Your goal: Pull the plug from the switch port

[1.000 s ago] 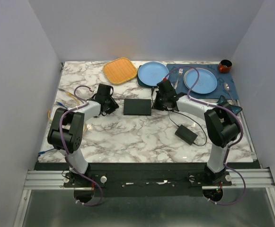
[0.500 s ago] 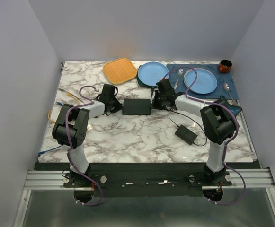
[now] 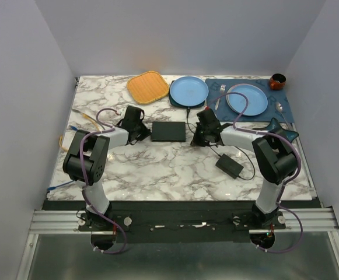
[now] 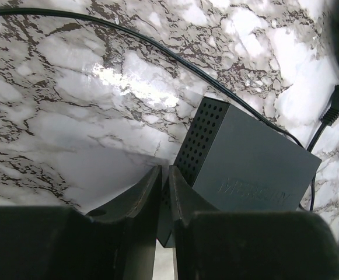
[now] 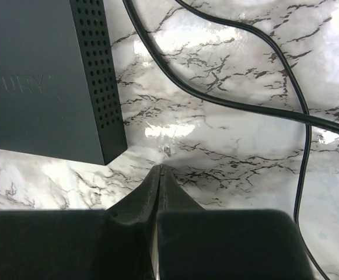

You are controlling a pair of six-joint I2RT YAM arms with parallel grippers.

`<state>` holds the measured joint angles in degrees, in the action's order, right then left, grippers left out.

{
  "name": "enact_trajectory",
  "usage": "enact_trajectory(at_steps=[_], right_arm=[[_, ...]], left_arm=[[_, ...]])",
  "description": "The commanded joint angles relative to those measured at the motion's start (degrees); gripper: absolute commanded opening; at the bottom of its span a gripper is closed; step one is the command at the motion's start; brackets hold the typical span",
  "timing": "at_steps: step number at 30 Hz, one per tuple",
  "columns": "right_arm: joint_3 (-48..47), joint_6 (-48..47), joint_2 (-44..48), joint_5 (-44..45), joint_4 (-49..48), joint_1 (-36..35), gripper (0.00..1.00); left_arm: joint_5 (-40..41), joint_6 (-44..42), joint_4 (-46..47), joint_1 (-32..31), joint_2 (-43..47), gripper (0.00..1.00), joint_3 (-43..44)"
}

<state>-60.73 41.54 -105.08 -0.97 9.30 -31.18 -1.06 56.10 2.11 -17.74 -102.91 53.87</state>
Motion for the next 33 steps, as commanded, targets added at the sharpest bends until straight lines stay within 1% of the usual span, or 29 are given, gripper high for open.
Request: enact_trajectory(at_steps=[1,6,9,12,16,20,28,33], right_arm=[[-3.3,-0.6,-4.0,1.2,2.0,-0.4,0.08],[-9.4,-1.0,-8.5,-0.5,2.9,-0.4,0.07],[-10.7,-1.0,-10.4,-1.7,3.3,-0.5,0.07],[-9.7,-1.1,-9.8,-2.5,2.2,-0.8,0.07],[-6.9,-1.5,-7.6,-3.3,1.2,-2.5,0.07],[-1.5,-0.8,-4.4,-3.7,-0.2,-4.9,0.07],[9.0,3.3,3.4,-1.8,-3.5,-10.7,0.06],[13.4,5.0,9.0,-0.1,-3.7,-11.7,0.07]], left_arm=[[-2.3,0.6,-2.9,-0.5,-0.9,0.26,-2.5],[-2.6,0.5,-2.5,-0.6,-0.5,0.26,-2.7],[-2.9,0.5,-2.4,-0.6,-0.7,0.26,-2.8],[-3.2,0.7,-2.4,-1.1,-0.4,0.26,-3.2],[-3.3,1.4,-2.4,-2.5,1.4,0.25,-5.3],[-2.8,2.3,-0.7,-4.5,4.7,0.25,-8.5],[-1.2,3.7,-0.6,-8.7,15.6,0.25,-17.7],[0.6,3.8,-1.9,-9.4,23.3,0.25,-21.7]])
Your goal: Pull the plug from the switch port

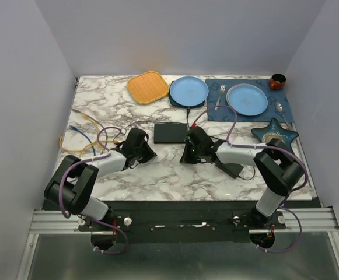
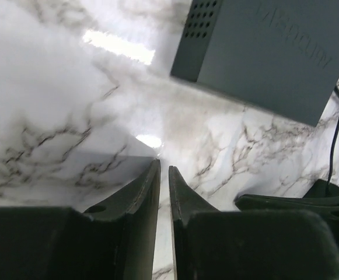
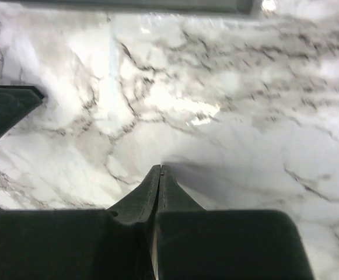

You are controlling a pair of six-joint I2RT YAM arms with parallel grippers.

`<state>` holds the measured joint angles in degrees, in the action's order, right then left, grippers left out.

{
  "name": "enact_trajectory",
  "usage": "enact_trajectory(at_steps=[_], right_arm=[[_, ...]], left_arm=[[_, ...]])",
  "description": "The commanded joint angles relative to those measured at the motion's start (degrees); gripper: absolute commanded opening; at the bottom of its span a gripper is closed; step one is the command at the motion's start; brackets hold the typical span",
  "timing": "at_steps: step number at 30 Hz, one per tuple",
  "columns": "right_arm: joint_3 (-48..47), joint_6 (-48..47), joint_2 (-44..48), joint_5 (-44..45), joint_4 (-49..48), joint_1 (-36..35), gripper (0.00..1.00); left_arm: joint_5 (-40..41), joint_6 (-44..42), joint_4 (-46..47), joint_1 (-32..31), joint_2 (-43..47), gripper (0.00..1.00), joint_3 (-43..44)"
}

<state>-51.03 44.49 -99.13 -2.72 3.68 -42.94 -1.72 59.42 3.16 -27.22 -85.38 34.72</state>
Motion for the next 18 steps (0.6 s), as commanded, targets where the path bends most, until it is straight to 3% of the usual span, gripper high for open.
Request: enact_trajectory(at_steps=[1,6,9,10,12,13,14,18], right_arm=[[4.3,2.0,4.2,4.4,3.0,0.1,0.06],[2.7,0.1,7.5,7.1,7.5,2.6,0.06],[5.1,-3.3,13.9,6.8,3.8,2.5,0.08],[6.5,-6.4,18.2,4.8,-0.5,2.5,0.1],[8.8,-11.1,21.7,1.0,-5.1,2.2,0.29],[8.6,-14.5,23.2,0.0,-5.4,2.0,0.36],[8.1,-16.1,25.5,0.3,-4.8,1.1,0.43],[6.2,-21.6,31.4,4.5,-1.9,-1.6,0.5]], left_arm=[[4.4,-0.2,-4.9,0.2,6.8,0.25,-2.6],[8.6,-3.7,-13.5,3.0,11.5,0.3,1.2],[8.9,-9.2,-17.4,2.9,13.7,0.45,5.5],[8.9,-10.3,-17.7,2.7,14.6,0.61,6.3],[9.5,-12.1,-18.2,2.4,18.4,0.76,6.0],[10.1,-12.6,-18.1,1.9,19.8,0.92,5.6],[10.8,-12.9,-18.3,1.7,21.0,0.99,5.4],[14.9,-14.0,-21.7,0.9,25.4,0.99,6.0]])
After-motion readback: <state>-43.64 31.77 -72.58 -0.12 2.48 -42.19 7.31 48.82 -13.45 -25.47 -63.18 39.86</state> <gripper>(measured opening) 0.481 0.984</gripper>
